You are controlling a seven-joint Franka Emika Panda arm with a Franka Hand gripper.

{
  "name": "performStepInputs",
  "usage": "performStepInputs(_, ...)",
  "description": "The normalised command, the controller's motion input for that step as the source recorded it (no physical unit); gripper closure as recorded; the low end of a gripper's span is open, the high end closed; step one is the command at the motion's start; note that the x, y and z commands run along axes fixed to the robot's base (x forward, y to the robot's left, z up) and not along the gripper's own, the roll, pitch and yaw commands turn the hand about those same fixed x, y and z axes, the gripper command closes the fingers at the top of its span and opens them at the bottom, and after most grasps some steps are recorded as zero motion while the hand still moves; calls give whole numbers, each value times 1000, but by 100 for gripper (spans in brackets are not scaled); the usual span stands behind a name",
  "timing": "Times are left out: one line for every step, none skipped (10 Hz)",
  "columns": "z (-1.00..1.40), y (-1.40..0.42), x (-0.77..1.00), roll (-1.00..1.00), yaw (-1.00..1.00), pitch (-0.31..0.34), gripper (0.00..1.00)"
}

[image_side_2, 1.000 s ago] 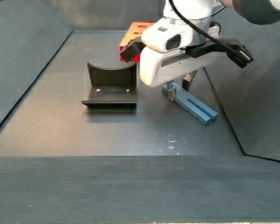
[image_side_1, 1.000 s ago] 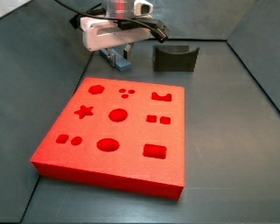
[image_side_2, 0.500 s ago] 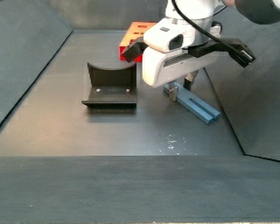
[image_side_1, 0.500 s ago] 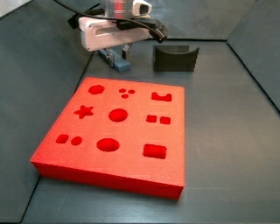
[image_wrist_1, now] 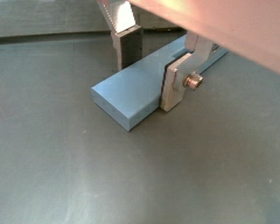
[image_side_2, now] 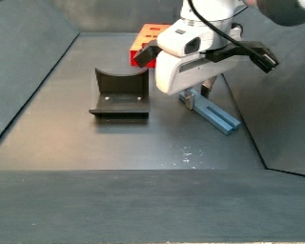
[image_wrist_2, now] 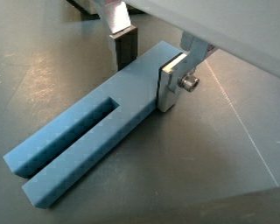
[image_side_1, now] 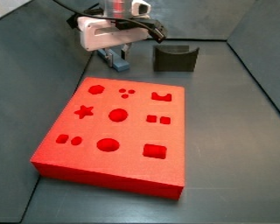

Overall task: Pick up the double-square object. Move up. Place the double-square object on the fixture. Regrasp the double-square object. Move to above the board. Insert the double-square object.
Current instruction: Move up, then place the double-square object on the fixture.

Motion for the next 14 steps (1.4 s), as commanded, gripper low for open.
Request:
performStepInputs(833, 0, 0, 0, 0, 0, 100)
performStepInputs(826, 15, -2, 5, -24, 3, 100)
performStepInputs(702, 23, -17, 12, -30, 41, 100)
performStepInputs(573, 21, -7, 22, -34, 60, 100)
performStepInputs(379, 17, -10, 36, -35, 61, 100)
performStepInputs(278, 16, -12, 43, -35, 55, 100)
performStepInputs(1000, 0, 0, 0, 0, 0, 100)
performStepInputs(1000, -2, -1, 2, 5, 7, 100)
performStepInputs(1000, -1, -6, 7, 3, 13, 100)
performStepInputs(1000, 1, -11, 20, -4, 19, 100)
performStepInputs(1000, 2, -14, 28, -9, 22, 100)
performStepInputs(1000, 6, -21, 50, -19, 27, 100)
performStepInputs(1000, 8, -23, 58, -20, 29, 100)
performStepInputs(1000, 9, -27, 67, -13, 36, 100)
